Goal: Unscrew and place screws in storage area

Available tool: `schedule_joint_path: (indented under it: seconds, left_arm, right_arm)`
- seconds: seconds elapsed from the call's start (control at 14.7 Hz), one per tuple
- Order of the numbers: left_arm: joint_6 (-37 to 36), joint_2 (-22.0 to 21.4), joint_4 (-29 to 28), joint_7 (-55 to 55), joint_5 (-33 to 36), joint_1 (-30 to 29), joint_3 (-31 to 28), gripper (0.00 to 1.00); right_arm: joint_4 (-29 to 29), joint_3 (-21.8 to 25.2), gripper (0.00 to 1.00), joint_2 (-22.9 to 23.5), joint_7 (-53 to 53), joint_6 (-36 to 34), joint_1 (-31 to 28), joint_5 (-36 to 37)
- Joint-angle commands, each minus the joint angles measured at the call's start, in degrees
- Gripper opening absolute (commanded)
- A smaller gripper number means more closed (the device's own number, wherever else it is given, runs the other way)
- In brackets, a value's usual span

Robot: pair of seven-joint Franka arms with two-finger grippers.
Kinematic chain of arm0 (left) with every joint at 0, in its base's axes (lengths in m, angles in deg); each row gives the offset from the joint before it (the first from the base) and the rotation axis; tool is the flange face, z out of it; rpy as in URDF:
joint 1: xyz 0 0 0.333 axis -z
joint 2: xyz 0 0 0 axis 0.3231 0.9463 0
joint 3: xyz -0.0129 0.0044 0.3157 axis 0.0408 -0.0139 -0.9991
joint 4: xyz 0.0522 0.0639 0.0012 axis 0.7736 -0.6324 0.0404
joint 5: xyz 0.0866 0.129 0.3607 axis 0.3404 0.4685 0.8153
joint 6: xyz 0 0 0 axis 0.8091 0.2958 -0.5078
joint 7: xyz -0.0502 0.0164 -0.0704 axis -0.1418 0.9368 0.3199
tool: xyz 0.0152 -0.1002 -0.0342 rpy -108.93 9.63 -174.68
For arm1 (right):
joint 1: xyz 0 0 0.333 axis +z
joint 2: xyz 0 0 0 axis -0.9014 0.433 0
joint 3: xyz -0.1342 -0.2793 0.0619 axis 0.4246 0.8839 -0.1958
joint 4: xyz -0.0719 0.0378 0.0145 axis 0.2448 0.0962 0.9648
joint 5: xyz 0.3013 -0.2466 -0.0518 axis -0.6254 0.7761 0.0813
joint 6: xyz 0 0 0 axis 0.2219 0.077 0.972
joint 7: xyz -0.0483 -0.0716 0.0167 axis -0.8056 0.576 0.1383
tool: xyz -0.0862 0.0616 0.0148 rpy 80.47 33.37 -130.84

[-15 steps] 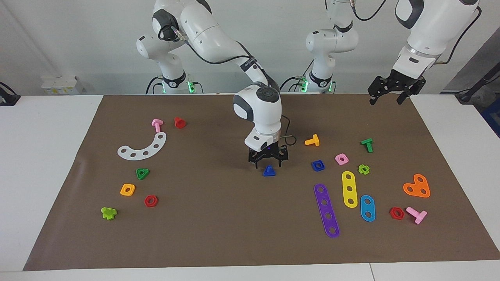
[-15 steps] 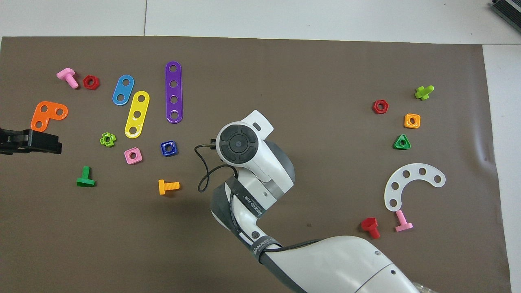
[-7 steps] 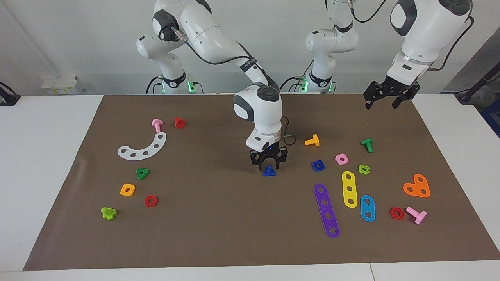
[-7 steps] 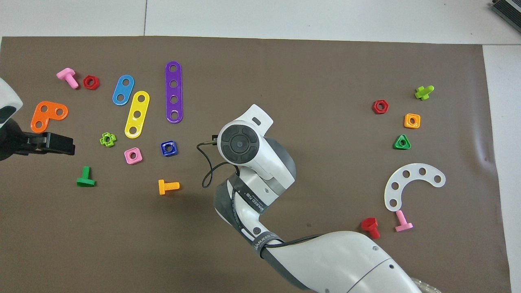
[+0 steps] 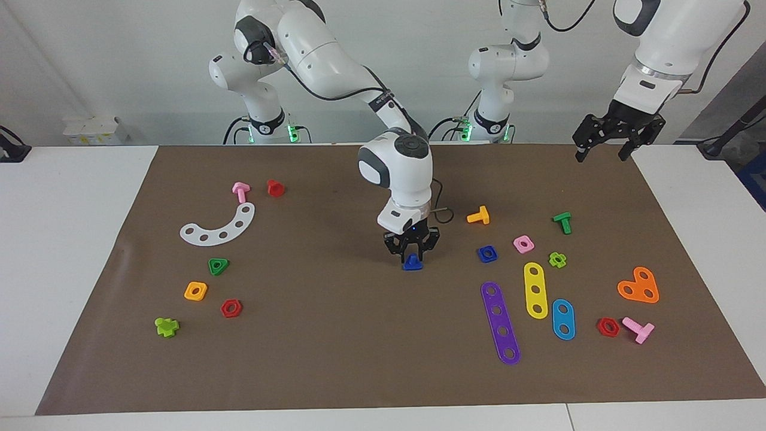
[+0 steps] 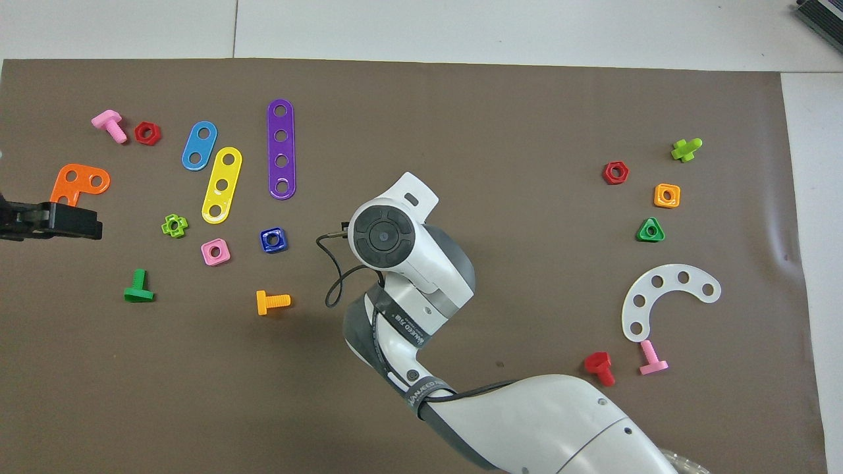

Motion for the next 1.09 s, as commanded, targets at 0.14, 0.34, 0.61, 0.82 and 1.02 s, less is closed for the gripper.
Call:
schedule_joint_path:
  seconds: [0.14, 0.34, 0.61, 0.82, 1.02]
  left_arm:
    - [-2.6, 3.6, 4.2, -0.3, -0.2, -0.1, -0.1, 1.00]
    - [-1.6, 2.3, 1.3, -0.4, -0.1, -0.1, 0.1, 1.00]
    - [-0.4, 1.3, -1.0, -0.3, 0.0, -0.2, -0.1, 1.00]
    - [-0.4, 0.4, -2.8, -0.2, 0.0, -0.2, -0.1, 1.00]
    - [-0.6, 0.1, -2.9, -0.2, -0.1, -0.1, 0.0, 1.00]
  right_arm:
    - [-0.4, -0.2, 0.45, 0.3, -0.4, 1.6, -0.2, -0.7]
    - [-0.4, -0.2, 0.43, 0.3, -0.4, 1.6, -0.1, -0.7]
    - [-0.3, -0.2, 0.00, 0.2, -0.5, 1.4, -0.1, -0.7]
    - [0.5, -0.2, 0.00, 0.1, -1.1, 0.3, -0.4, -0.6]
    - [2.6, -0.3, 0.00, -0.3, -1.2, -2.1, -1.0, -1.3]
